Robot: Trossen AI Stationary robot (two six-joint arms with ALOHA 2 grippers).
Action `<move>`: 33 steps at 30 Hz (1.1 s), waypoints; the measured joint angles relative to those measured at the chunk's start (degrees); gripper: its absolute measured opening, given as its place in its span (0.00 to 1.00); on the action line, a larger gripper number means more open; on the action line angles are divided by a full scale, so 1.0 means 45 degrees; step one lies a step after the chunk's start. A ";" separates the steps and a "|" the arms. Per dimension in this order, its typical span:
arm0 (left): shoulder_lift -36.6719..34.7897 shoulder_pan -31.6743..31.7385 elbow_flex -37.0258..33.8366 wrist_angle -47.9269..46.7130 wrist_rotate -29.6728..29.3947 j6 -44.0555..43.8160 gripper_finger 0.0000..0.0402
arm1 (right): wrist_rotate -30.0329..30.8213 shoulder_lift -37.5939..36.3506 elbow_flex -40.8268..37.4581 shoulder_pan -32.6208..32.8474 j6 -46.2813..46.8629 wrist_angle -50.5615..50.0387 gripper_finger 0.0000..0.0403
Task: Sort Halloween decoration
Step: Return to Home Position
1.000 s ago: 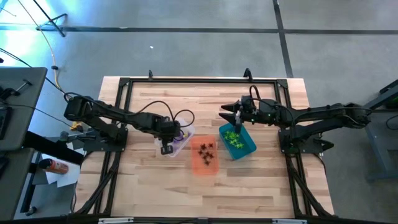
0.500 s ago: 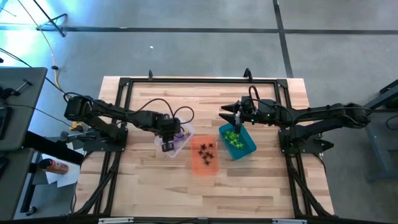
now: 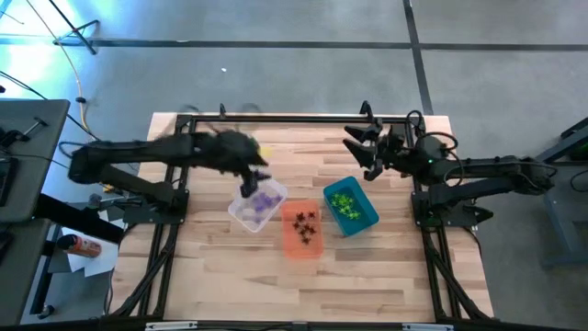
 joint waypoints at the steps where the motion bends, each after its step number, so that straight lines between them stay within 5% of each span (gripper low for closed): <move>1: -0.0472 0.0094 0.0057 0.0677 0.0084 -0.0067 0.46 | 0.0000 -0.0228 0.0000 -0.0047 -0.0044 -0.0407 0.53; 7: -0.2995 -0.0627 -0.1203 0.5222 -0.0053 0.0333 0.35 | -0.0068 -0.1170 -0.0010 -0.0006 -0.0194 -0.3424 0.45; 15: -0.5631 -0.1276 -0.5890 0.9662 -0.1194 0.0003 0.03 | -0.0353 -0.1863 -0.0015 0.0525 -0.0514 -0.7525 0.03; 21: -0.6819 -0.0706 -0.8562 1.2926 -0.1311 0.0127 0.01 | -0.0359 -0.2529 -0.0015 0.0676 -0.0159 -0.9483 0.02; 33: -0.8497 -0.0712 -1.1204 1.4387 -0.0718 -0.0808 0.00 | -0.0945 -0.3068 -0.0015 0.0669 0.0944 -0.9757 0.00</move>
